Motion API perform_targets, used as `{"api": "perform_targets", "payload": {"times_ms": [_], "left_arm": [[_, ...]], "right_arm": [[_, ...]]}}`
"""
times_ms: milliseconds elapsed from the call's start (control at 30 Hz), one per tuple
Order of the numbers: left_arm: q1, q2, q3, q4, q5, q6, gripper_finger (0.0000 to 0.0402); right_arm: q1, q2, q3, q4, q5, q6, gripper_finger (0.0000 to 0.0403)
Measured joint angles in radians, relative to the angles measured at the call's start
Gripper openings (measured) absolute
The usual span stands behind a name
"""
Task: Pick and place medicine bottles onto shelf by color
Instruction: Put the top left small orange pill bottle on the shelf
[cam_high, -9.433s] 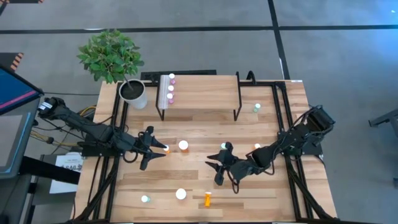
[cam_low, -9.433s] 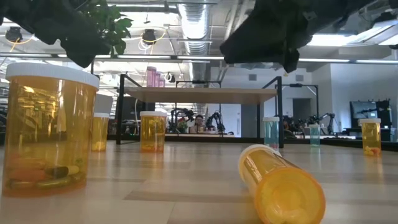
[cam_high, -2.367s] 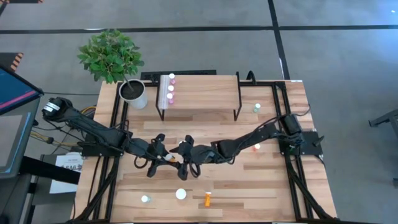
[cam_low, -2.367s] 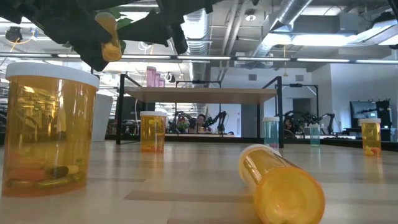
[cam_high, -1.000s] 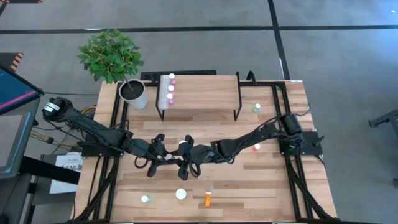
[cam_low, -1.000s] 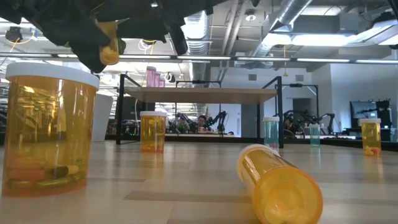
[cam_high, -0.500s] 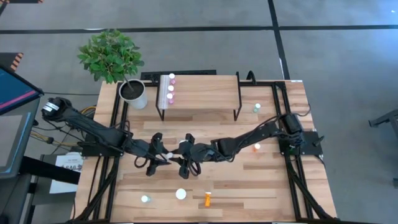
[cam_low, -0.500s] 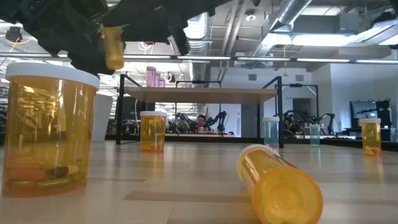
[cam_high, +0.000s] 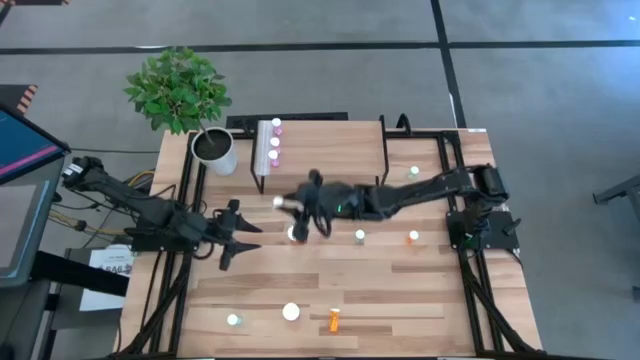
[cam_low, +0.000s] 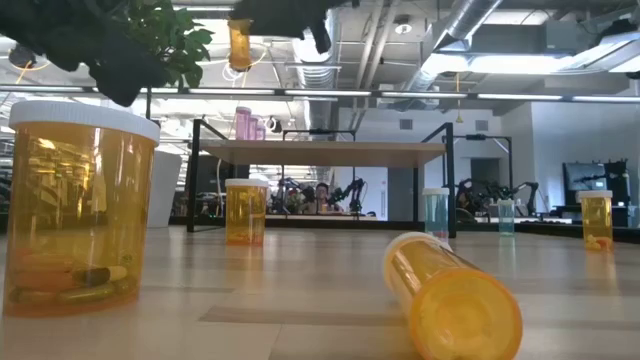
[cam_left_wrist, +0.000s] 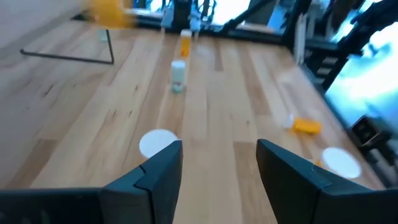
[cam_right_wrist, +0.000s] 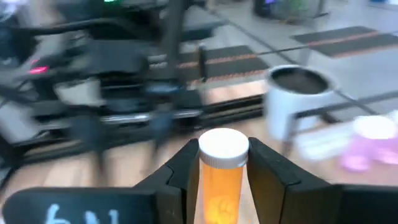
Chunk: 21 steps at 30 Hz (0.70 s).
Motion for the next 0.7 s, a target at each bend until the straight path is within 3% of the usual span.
{"api": "perform_targets", "payload": {"times_ms": [333,700], "left_arm": [[-0.043,-0.117,-0.097,0.059,-0.033,-0.043,0.0192],[-0.045,-0.121,-0.144,0.163,-0.033,-0.027,0.0192]], "right_arm": [[-0.181,-0.009,-0.152,0.272,-0.083,-0.010,0.0131],[-0.383,-0.008,-0.155,0.297,-0.113,-0.073,0.0132]]}}
